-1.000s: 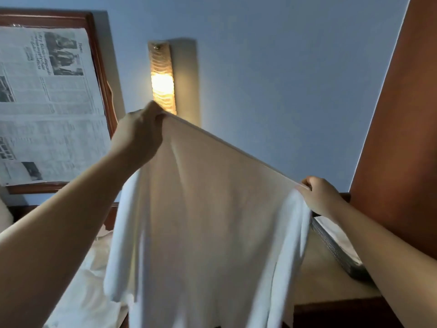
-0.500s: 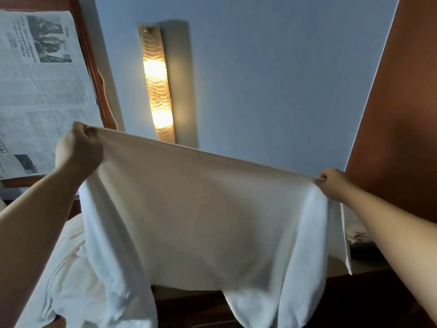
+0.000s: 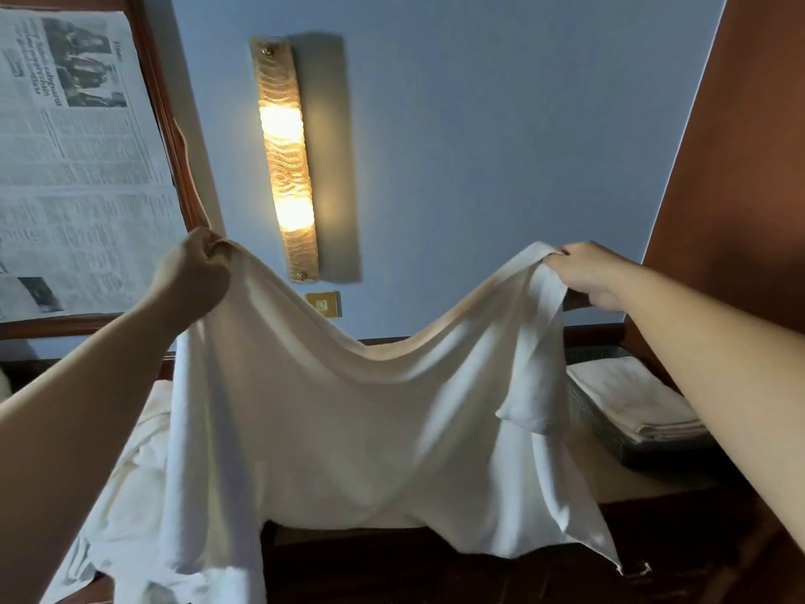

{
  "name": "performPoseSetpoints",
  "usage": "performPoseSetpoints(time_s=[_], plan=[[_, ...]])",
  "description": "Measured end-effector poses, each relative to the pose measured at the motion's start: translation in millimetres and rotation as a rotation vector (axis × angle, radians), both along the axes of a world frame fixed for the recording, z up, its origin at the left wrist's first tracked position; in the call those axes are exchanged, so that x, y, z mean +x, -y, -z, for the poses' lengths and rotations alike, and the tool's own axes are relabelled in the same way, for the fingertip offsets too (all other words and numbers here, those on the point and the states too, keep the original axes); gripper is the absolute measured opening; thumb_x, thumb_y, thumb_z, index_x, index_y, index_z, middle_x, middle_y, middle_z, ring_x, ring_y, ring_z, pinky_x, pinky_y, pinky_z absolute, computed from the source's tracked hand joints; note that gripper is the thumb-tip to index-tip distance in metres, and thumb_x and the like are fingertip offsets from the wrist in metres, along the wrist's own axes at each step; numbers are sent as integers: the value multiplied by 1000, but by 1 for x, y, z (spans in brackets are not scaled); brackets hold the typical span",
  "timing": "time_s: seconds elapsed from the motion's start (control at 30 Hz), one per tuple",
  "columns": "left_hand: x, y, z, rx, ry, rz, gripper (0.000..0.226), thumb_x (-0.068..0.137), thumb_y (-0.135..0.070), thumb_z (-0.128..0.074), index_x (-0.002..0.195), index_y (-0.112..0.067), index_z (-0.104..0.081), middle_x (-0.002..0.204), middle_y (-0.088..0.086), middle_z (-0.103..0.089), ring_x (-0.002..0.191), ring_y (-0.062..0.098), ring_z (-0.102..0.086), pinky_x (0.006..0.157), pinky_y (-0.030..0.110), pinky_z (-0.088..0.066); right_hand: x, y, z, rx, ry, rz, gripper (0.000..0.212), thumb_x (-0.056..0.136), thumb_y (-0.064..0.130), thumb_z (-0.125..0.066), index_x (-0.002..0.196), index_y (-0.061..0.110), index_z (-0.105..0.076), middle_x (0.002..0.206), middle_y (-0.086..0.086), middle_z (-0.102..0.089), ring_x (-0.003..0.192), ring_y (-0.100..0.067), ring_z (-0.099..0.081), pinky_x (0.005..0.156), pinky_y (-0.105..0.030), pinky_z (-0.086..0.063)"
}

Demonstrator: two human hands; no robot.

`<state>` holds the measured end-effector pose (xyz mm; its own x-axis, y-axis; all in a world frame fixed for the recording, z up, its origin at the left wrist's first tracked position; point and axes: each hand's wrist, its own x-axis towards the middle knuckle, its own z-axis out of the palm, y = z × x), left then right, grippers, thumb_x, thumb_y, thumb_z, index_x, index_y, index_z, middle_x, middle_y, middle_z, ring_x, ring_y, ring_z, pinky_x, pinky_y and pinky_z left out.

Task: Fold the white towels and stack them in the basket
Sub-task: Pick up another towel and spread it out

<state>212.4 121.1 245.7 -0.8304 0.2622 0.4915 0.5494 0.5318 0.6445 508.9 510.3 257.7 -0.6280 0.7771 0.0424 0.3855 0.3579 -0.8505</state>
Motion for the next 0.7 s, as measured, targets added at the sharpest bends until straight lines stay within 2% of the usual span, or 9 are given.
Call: performPoseSetpoints(time_s=[0.13,0.2,0.3,0.33,0.4,0.5,0.57,0.6,0.7], plan=[[11,-8,2,74,-6,91,13,106,-30,-50,109,-28,-63,101,10,-66,89,32,-60,69,36,-42,1,21,-27,-141,-73,16,19,100,29,-58,96,12,-67,86,-5,-73,74,-23,-72,64,-28,-57],[20,-14,1,74,-14,138,16,107,-31,-48,109,-30,-64,104,9,-65,91,30,-59,71,36,-41,-1,34,-38,-231,-146,7,8,96,14,-63,88,11,-65,73,-4,-70,60,-19,-69,53,-24,-55],[35,-31,-3,51,2,186,17,106,-34,-50,108,-36,-67,102,8,-68,86,29,-65,67,34,-47,-12,59,-53,-336,-222,-87,19,92,-8,-58,78,4,-64,59,-8,-67,47,-17,-67,44,-25,-54],[43,-39,-6,55,16,212,17,105,-34,-51,106,-37,-67,97,7,-70,79,26,-66,59,30,-50,-17,69,-58,-340,-212,-144,18,91,-9,-57,81,3,-66,65,-9,-69,50,-18,-69,46,-26,-55],[60,-56,-13,60,26,278,18,105,-31,-51,106,-35,-69,87,2,-69,67,18,-64,44,23,-49,-27,88,-65,-295,-177,-285,23,90,-4,-62,105,9,-74,91,-11,-75,67,-19,-75,57,-29,-60],[85,-80,-26,84,-39,373,21,104,-33,-50,111,-36,-69,87,0,-70,70,14,-64,54,22,-51,-45,114,-64,-195,-64,-509,48,88,4,-70,130,27,-69,110,-9,-76,90,-23,-78,71,-34,-62],[97,-90,-37,111,-102,390,22,102,-34,-49,111,-38,-69,80,-7,-70,69,3,-63,60,21,-50,-55,133,-58,-142,-8,-602,38,91,6,-73,125,22,-70,104,-11,-79,93,-26,-78,75,-37,-64],[103,-93,-42,126,-122,394,21,102,-34,-50,109,-38,-69,74,-10,-68,64,-4,-59,57,17,-47,-60,138,-55,-100,10,-617,28,92,10,-75,118,18,-72,102,-12,-79,95,-27,-78,80,-40,-64],[109,-92,-51,111,-146,412,11,99,-37,-55,103,-38,-66,65,-9,-64,58,-4,-57,49,13,-41,-69,141,-46,3,-33,-581,20,87,24,-83,105,20,-77,102,-9,-79,101,-33,-76,93,-52,-60]])
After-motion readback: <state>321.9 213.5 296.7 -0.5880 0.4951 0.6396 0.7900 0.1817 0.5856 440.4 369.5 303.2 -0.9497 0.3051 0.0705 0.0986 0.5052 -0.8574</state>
